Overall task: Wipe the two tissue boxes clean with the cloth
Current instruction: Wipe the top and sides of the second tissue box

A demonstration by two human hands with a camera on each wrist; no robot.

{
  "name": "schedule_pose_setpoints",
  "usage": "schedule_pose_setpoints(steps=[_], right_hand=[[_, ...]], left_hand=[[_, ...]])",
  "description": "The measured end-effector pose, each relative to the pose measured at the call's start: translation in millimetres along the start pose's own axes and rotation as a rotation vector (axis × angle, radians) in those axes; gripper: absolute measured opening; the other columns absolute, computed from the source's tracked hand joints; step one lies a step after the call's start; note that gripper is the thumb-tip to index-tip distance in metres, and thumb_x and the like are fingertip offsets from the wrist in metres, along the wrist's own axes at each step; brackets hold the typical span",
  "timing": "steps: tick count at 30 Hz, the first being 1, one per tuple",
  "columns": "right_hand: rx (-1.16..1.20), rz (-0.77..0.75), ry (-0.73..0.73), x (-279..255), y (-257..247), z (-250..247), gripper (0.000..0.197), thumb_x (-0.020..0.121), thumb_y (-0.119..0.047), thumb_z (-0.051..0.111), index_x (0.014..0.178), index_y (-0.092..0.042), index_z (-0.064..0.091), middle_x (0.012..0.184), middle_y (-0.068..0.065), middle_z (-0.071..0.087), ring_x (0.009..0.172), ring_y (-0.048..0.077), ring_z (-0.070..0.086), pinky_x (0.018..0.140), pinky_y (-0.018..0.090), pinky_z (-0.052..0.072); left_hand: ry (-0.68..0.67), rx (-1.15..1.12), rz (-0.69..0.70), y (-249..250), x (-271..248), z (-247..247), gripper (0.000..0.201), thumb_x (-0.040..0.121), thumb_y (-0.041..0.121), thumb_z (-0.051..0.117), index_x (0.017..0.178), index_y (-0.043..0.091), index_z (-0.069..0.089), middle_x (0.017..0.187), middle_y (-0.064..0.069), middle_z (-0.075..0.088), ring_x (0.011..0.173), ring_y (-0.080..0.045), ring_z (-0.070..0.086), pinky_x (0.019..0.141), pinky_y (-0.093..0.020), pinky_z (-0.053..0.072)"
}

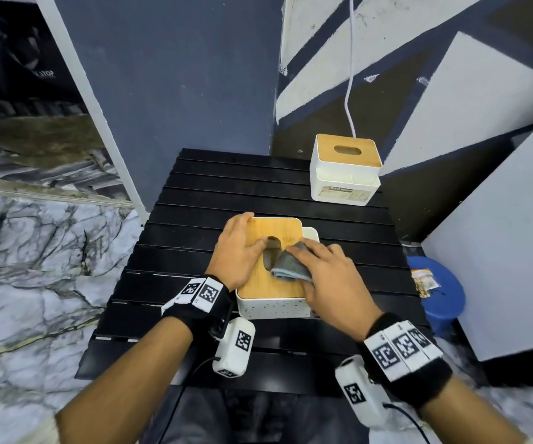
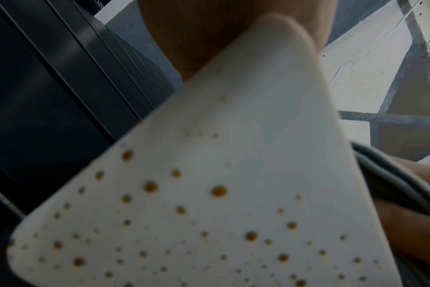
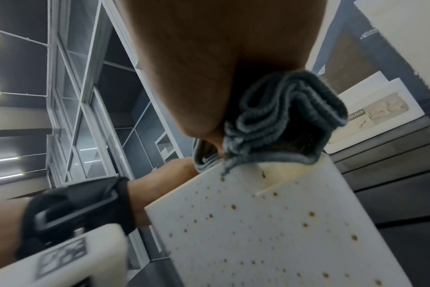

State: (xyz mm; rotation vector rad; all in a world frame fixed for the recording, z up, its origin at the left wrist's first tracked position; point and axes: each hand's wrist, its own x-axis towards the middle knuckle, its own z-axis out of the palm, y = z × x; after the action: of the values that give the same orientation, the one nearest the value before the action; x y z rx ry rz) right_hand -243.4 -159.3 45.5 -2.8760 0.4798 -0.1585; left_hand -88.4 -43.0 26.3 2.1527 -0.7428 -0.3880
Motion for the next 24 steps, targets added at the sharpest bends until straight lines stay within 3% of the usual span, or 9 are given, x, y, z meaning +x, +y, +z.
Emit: schedule_pose_setpoints(steps=[9,12,14,17,19,21,24], right_hand=[[-0.061,0.075,-0.041,87.9,13.9,-12.8,0.049,0.094,-0.022,0.047,0.141,-0.028,0.038,0.144,0.002,0.042,0.121,0.029,0.040,0.099,0.045,0.039],[-0.042,0.077,-0.082,101.5,21.4,-14.3,0.044,0.094,-0.024,0.050,0.137,-0.029,0.043,0.136,0.004,0.049,0.120,0.030,0.044,0.099,0.047,0.041],[0.008,0.073,-0.083,103.1,25.5,-11.4,0.041,0.093,-0.026,0.051,0.133,-0.031,0.046,0.129,0.004,0.054,0.117,0.029,0.048,0.097,0.047,0.043],[0.130,0.088,-0.065,100.0,30.5,-10.3,0.036,0.092,-0.024,0.052,0.127,-0.031,0.051,0.119,0.006,0.061,0.110,0.028,0.053,0.092,0.040,0.046],[0.171,0.088,-0.058,97.8,32.0,-13.7,0.034,0.092,-0.021,0.052,0.125,-0.028,0.054,0.115,0.007,0.063,0.106,0.027,0.056,0.088,0.036,0.046],[0.207,0.099,-0.069,95.8,31.9,-18.4,0.031,0.093,-0.021,0.053,0.124,-0.026,0.056,0.114,0.007,0.065,0.104,0.027,0.058,0.087,0.036,0.048],[0.267,0.121,-0.084,93.7,32.6,-21.3,0.030,0.093,-0.023,0.055,0.123,-0.027,0.057,0.112,0.006,0.066,0.101,0.026,0.060,0.088,0.040,0.050]], left_hand=[[-0.032,0.062,0.043,-3.0,4.1,-3.7,0.060,0.100,0.030,0.057,0.153,0.017,0.033,0.159,-0.002,0.031,0.143,-0.022,0.035,0.114,-0.032,0.029],[-0.059,0.143,0.050,-2.4,6.1,-4.6,0.065,0.100,0.035,0.055,0.157,0.018,0.028,0.166,-0.002,0.020,0.154,-0.020,0.016,0.122,-0.035,0.018],[-0.001,0.180,0.087,1.4,1.3,-5.5,0.068,0.100,0.038,0.056,0.158,0.019,0.026,0.167,-0.002,0.018,0.155,-0.019,0.010,0.123,-0.037,0.013],[0.147,0.105,0.202,17.0,-14.9,-6.3,0.059,0.097,0.032,0.062,0.151,0.018,0.042,0.144,-0.004,0.043,0.136,-0.018,0.037,0.115,-0.033,0.029],[0.104,0.063,0.231,30.8,-24.6,-2.4,0.047,0.095,0.026,0.063,0.141,0.019,0.054,0.118,0.001,0.053,0.111,-0.015,0.052,0.105,-0.035,0.043],[0.015,0.057,0.186,44.1,-30.6,2.6,0.042,0.095,0.026,0.062,0.136,0.020,0.057,0.105,0.003,0.061,0.095,-0.015,0.062,0.096,-0.036,0.050],[-0.071,0.081,0.021,58.6,-31.7,8.2,0.048,0.098,0.030,0.057,0.143,0.017,0.047,0.113,-0.006,0.069,0.104,-0.023,0.063,0.082,-0.023,0.041]])
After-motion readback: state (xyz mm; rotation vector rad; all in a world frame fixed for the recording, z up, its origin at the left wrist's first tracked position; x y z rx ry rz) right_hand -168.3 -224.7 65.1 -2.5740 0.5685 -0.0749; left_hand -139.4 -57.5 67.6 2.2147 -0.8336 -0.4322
